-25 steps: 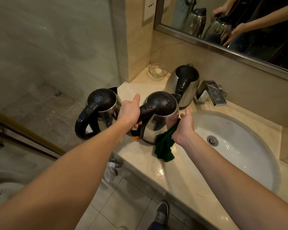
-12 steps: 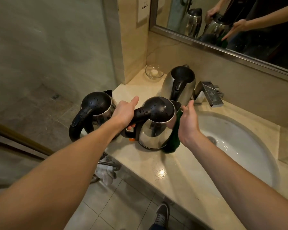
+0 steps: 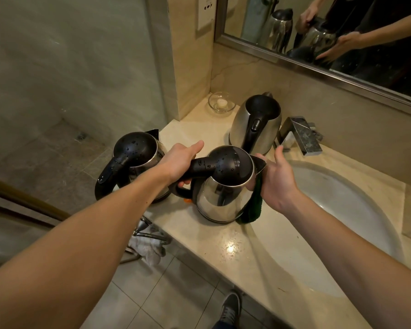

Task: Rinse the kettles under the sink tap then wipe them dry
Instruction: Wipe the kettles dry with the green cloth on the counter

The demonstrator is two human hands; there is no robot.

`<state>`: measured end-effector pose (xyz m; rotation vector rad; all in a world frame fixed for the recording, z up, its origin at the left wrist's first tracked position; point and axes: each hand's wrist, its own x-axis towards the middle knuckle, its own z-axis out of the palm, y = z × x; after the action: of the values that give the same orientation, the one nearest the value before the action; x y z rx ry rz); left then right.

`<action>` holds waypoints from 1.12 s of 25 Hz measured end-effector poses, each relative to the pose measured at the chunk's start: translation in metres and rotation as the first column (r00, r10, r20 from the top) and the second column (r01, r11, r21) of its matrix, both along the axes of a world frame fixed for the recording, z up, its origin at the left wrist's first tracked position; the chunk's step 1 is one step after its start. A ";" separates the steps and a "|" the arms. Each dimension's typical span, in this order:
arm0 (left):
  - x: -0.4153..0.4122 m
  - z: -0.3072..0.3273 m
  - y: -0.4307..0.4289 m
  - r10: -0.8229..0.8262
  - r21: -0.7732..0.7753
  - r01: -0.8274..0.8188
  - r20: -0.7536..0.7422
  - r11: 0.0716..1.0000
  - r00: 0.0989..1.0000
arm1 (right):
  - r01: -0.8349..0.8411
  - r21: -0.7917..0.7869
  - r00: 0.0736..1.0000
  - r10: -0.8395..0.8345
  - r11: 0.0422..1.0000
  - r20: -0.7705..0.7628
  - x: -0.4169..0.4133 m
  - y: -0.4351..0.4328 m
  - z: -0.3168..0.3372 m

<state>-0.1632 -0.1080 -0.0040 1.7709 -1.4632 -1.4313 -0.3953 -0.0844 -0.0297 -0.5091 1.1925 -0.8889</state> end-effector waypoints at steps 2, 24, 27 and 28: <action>0.000 0.001 -0.002 -0.047 0.001 0.047 -0.004 0.999 0.999 | -0.048 -0.028 0.999 0.049 0.998 0.014 -0.008 -0.003 0.009; -0.005 -0.022 -0.020 0.257 -0.177 -0.272 -0.102 0.946 0.961 | -0.455 -0.028 0.877 0.443 0.890 -0.187 -0.012 -0.008 0.020; -0.003 -0.023 -0.023 0.200 -0.166 -0.214 -0.098 0.962 0.975 | -0.466 -0.032 0.867 0.449 0.884 -0.215 -0.003 -0.013 0.015; -0.002 -0.023 -0.023 0.183 -0.165 -0.195 -0.088 0.967 0.979 | -0.453 -0.034 0.866 0.430 0.891 -0.254 -0.001 -0.015 0.012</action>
<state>-0.1657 -0.1307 -0.0266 1.6838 -1.3014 -1.2202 -0.3963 -0.0999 -0.0176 -0.9473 1.1863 -0.4938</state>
